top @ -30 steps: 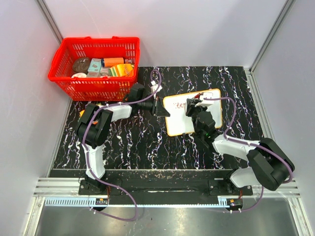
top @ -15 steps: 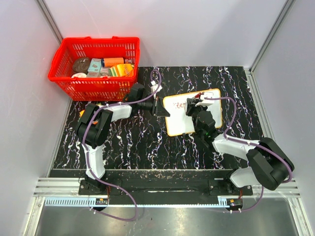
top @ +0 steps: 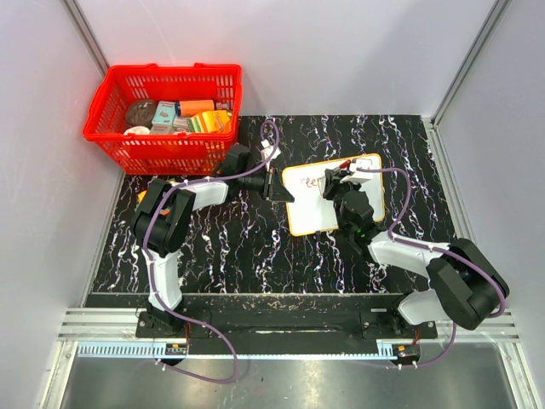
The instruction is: Write a sentence on the whiteboard
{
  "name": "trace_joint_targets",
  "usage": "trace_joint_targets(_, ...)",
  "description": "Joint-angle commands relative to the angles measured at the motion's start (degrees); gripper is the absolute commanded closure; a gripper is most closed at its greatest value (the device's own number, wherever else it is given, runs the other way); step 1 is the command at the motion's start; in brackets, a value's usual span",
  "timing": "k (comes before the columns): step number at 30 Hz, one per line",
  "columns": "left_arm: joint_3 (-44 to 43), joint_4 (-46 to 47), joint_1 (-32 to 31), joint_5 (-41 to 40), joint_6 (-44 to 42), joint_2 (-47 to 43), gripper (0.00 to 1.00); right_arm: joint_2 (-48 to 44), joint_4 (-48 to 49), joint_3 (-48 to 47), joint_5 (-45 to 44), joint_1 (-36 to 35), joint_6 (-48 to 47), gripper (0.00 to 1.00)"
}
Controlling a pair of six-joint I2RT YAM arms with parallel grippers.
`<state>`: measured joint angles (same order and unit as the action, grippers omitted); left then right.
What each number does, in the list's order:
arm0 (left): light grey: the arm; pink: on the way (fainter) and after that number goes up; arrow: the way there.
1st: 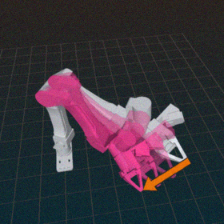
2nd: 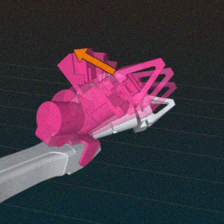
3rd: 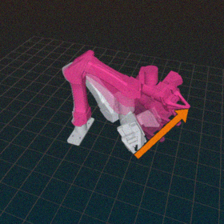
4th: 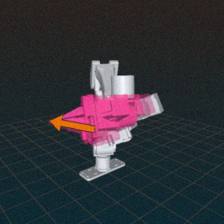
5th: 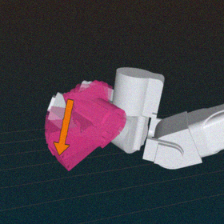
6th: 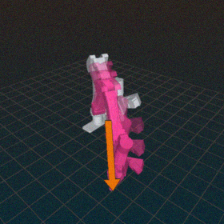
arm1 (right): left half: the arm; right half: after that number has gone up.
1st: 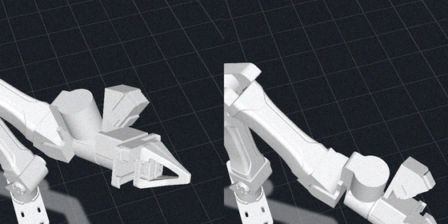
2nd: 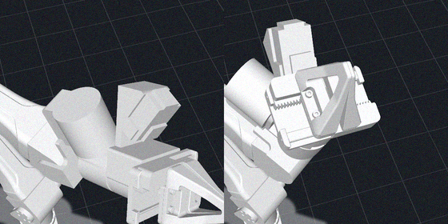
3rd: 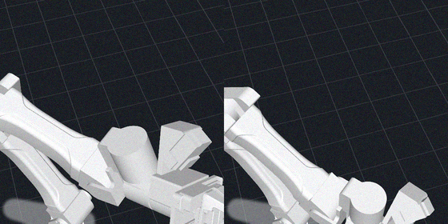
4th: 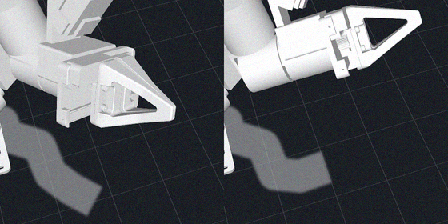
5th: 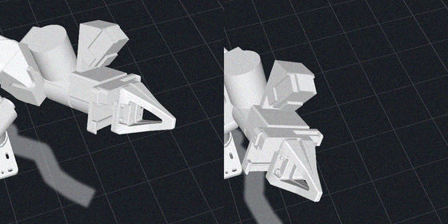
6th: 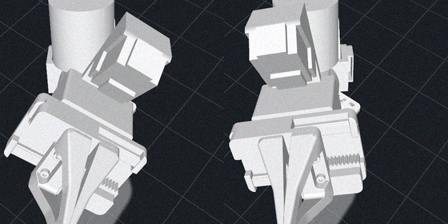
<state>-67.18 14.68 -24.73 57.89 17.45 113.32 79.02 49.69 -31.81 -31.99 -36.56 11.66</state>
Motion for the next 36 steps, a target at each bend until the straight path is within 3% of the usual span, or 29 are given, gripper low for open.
trace_joint_targets(1, 0.9, -5.4, -1.7, -5.2, -9.3, 3.1, 1.00, -1.5, -1.4, 0.7, -0.8, 0.7, 1.1, 1.00)
trace_joint_targets(36, 0.9, -5.7, -1.7, -5.4, -9.5, 3.0, 1.00, -3.5, -0.1, 4.4, 3.9, 0.8, 5.6, 1.00)
